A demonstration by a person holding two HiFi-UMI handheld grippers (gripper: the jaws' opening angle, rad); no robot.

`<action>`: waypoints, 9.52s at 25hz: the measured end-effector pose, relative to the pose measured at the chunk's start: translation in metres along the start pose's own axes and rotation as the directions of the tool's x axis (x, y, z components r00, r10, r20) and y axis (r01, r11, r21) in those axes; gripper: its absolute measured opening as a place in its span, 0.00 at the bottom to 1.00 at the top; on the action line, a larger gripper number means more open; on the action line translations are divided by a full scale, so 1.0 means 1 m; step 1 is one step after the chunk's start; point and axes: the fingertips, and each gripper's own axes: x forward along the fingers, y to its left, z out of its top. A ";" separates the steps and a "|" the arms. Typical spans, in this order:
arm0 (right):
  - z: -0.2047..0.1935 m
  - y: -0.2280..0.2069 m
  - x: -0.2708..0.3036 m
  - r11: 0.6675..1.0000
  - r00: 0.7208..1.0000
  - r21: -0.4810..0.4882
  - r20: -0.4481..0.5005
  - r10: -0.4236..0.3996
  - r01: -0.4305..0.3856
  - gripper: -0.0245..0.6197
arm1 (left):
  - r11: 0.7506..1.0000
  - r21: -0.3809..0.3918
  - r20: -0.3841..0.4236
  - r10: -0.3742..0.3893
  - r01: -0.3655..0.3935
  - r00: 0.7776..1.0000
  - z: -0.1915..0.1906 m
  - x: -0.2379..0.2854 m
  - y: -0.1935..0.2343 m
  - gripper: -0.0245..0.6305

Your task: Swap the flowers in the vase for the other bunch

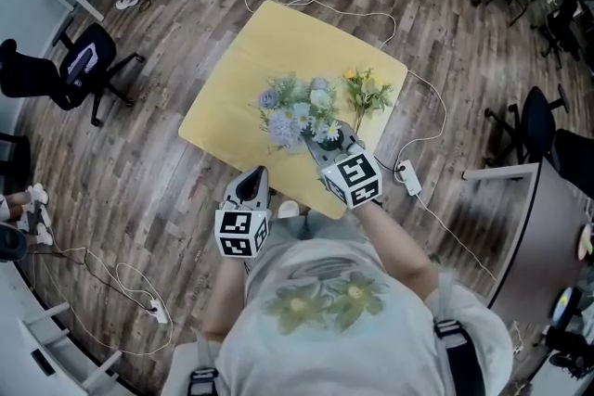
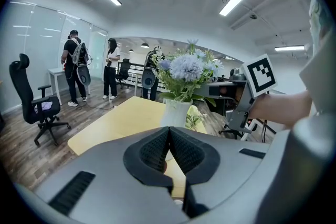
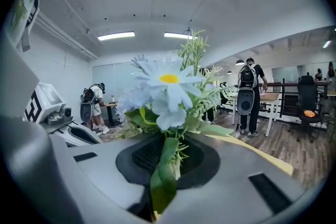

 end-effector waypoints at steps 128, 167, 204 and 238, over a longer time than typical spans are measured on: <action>-0.051 -0.162 0.123 0.979 0.942 0.204 -0.332 0.050 0.020 0.16 | 0.983 -0.119 -0.080 0.132 -0.141 0.988 0.005 0.059 0.068 0.06; -0.109 -0.176 0.192 0.963 0.918 0.270 -0.382 0.109 -0.002 0.30 | 0.970 -0.156 -0.104 0.171 -0.186 0.980 -0.001 0.082 0.089 0.06; -0.144 -0.295 -0.008 0.789 0.878 0.410 -0.350 -0.327 0.457 0.42 | 0.993 -0.075 -0.065 0.086 -0.091 0.994 0.041 0.118 0.081 0.06; -0.242 -0.357 0.057 0.632 0.735 0.470 -0.630 -0.248 0.616 0.46 | 0.987 -0.103 -0.158 0.107 -0.124 0.982 0.021 0.153 0.082 0.06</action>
